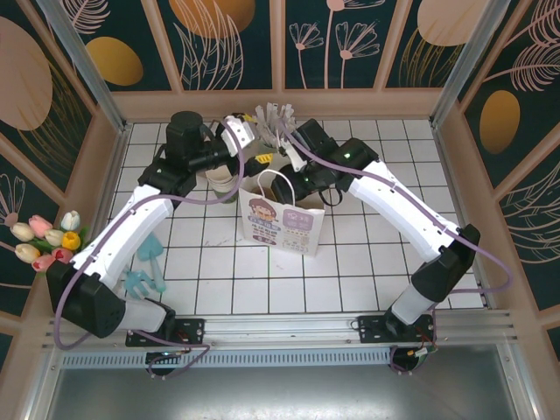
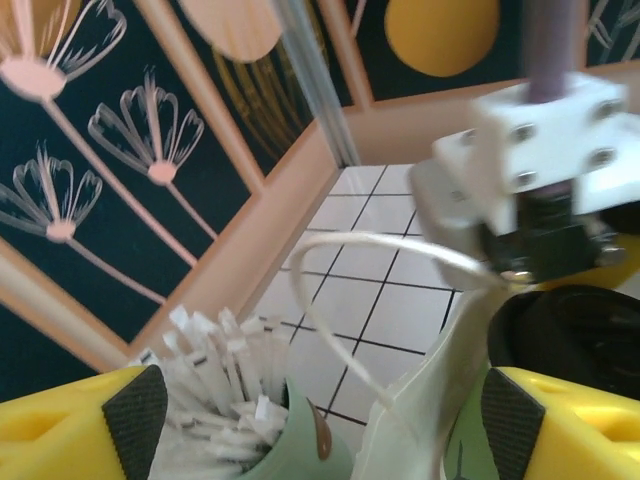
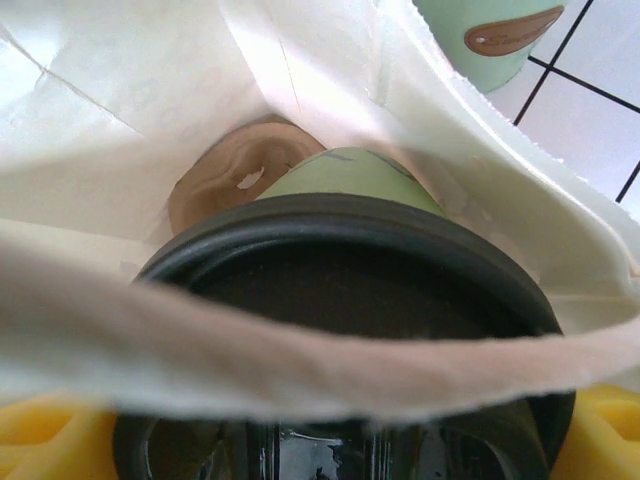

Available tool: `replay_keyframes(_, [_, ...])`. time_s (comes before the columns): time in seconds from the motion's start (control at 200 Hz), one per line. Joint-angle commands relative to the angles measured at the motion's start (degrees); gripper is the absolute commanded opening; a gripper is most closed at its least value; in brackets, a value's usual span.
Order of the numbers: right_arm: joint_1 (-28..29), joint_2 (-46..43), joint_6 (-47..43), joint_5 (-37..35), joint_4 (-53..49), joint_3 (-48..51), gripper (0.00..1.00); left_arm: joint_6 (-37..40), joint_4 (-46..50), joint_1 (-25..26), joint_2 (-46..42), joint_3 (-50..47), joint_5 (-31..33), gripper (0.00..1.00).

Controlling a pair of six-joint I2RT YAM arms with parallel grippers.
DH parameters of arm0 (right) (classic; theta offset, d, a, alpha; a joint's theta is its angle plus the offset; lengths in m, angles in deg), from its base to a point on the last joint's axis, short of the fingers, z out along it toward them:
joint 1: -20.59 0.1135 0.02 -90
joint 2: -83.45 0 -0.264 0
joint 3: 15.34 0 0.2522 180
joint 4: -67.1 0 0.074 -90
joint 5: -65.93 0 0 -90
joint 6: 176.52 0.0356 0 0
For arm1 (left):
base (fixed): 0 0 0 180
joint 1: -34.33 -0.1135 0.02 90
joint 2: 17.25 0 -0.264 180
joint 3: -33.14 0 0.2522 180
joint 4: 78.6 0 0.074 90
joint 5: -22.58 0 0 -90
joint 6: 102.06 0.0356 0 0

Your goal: Pack the takeout coffee

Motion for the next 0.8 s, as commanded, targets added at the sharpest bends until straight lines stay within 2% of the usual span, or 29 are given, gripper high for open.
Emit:
replay_keyframes(0.0, [0.1,-1.7,-1.2,1.7,1.2,0.8,0.62,7.0,0.5,-0.2,3.7,3.2,-7.3,0.87])
replay_keyframes(0.135, [0.1,-1.6,-1.3,2.0,1.6,0.6,0.62,8.1,3.2,-0.2,10.6,11.1,-9.9,0.85])
replay_keyframes(0.22, [0.1,-1.4,-1.0,1.8,1.5,0.1,0.62,9.0,4.8,-0.2,12.9,14.1,-15.3,0.76])
replay_keyframes(0.26, [0.1,-1.6,-0.9,1.7,1.6,0.1,0.62,8.1,3.3,-0.2,13.2,13.6,-17.0,0.65])
replay_keyframes(0.33, [0.1,-1.8,-0.6,1.3,1.7,0.2,0.62,5.2,-2.2,-0.2,12.7,11.0,-16.9,0.31])
replay_keyframes(0.37, [0.1,-2.1,-0.5,1.1,1.8,0.4,0.62,4.6,-3.7,-0.2,12.3,9.7,-15.4,0.17])
replay_keyframes(0.49, [0.1,-3.5,-0.2,0.0,2.6,1.4,0.62,0.9,-4.8,-0.3,11.4,6.8,-8.2,0.00])
replay_keyframes(0.791, [0.2,-4.4,-1.3,-1.3,4.5,3.2,0.62,-6.9,-0.6,-0.3,12.6,5.9,1.8,0.00])
